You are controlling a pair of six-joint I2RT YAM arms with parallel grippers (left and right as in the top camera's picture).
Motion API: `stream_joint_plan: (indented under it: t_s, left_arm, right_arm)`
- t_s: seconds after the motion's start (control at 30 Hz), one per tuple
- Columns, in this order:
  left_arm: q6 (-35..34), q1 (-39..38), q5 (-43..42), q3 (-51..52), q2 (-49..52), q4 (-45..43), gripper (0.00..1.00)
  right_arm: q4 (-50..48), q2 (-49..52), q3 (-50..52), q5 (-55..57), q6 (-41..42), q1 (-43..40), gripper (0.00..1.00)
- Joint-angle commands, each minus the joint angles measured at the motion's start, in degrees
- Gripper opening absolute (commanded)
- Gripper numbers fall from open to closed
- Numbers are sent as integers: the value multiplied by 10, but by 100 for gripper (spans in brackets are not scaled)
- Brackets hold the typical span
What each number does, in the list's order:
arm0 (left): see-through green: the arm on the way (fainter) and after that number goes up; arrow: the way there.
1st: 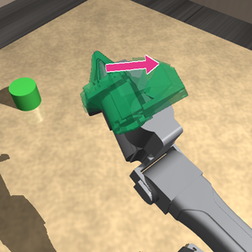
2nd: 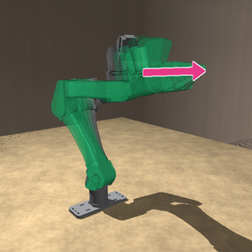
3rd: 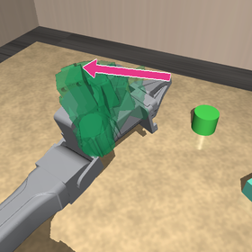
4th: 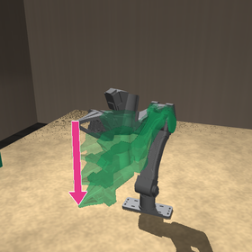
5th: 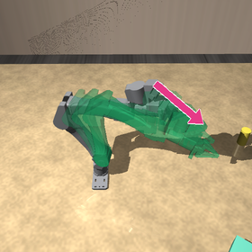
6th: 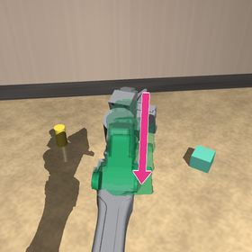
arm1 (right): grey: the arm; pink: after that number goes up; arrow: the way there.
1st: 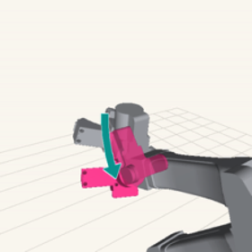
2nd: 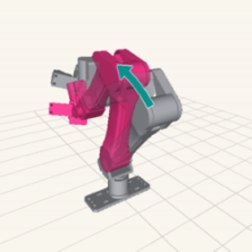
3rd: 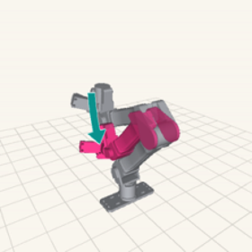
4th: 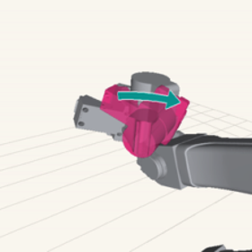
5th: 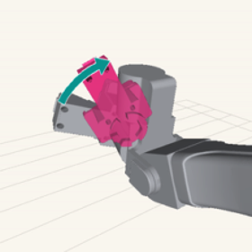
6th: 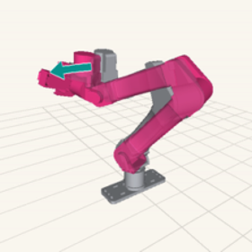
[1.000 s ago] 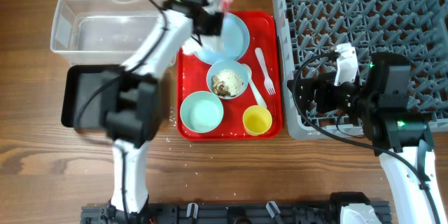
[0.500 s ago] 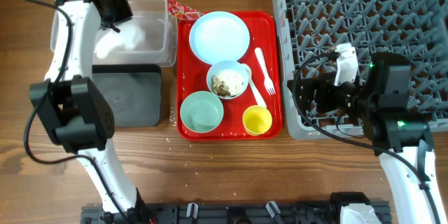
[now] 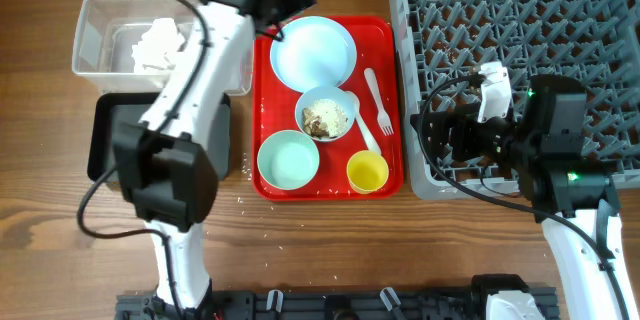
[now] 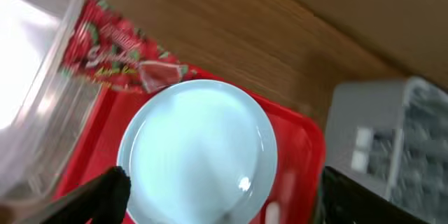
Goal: Sort waste into correct bins and load items into the dishwasher rack
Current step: 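Drop the tissue into the clear plastic bin with the left gripper, then pick the red wrapper off the plate and drop it in the clear bin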
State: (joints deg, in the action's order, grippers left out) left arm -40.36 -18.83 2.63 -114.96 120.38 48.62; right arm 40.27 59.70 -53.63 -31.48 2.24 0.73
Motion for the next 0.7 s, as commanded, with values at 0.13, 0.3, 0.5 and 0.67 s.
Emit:
stream_joint_plan:
  t_s: [0.13, 0.3, 0.5, 0.67]
  left_arm:
    - [-262, -25, 186, 46, 89, -67, 80]
    - [-261, -10, 202, 46, 132, -77, 80]
    - [-259, 13, 221, 46, 150, -177, 73]
    - [-254, 8, 212, 46, 152, -209, 4]
  right_arm:
    - [3, 1, -11, 2, -6, 3, 100]
    - [12, 1, -11, 21, -7, 3, 100]
    - [14, 24, -11, 21, -7, 3, 100]
    - [11, 75, -11, 21, -7, 3, 100]
